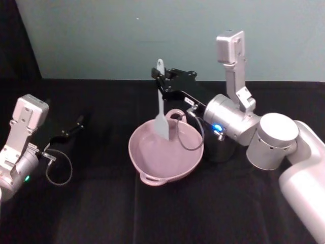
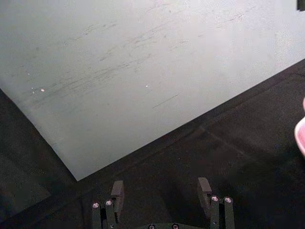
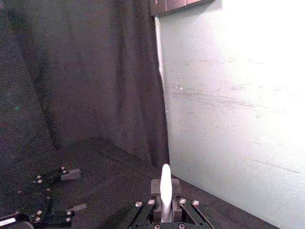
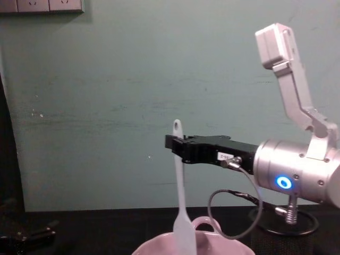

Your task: Use the one hand to pick up the spoon and stir the clear water in the bowl.

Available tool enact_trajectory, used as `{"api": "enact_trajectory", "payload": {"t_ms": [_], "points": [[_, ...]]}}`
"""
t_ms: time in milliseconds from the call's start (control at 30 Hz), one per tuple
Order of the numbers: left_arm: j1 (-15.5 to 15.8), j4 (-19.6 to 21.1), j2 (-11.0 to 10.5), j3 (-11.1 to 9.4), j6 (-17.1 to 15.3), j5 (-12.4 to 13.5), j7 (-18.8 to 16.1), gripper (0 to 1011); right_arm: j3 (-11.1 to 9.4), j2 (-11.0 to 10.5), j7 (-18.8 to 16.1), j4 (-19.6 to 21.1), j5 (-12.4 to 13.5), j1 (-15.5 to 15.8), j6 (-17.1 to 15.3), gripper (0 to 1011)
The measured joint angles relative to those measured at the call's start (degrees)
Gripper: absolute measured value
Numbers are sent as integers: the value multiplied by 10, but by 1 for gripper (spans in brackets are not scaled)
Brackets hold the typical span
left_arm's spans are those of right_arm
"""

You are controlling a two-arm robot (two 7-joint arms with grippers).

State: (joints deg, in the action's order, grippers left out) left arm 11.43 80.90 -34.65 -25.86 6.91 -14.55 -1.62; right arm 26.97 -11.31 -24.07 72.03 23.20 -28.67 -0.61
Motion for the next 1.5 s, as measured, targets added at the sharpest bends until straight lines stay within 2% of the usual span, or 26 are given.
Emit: {"api": "enact_trajectory", "payload": {"t_ms": [400, 833, 1133, 1500], "points": [[0, 0, 0, 0, 0, 0, 0, 1011, -20, -36, 7, 59, -1, 40, -18, 121], [0, 0, 0, 0, 0, 0, 0, 1011, -18, -58, 9, 124, 1, 95, -32, 121], [0, 0, 0, 0, 0, 0, 0, 1011, -1, -50, 1, 129, 3, 99, -27, 121], [0, 0, 0, 0, 0, 0, 0, 1011, 18, -18, -7, 78, -2, 61, -19, 121]]}}
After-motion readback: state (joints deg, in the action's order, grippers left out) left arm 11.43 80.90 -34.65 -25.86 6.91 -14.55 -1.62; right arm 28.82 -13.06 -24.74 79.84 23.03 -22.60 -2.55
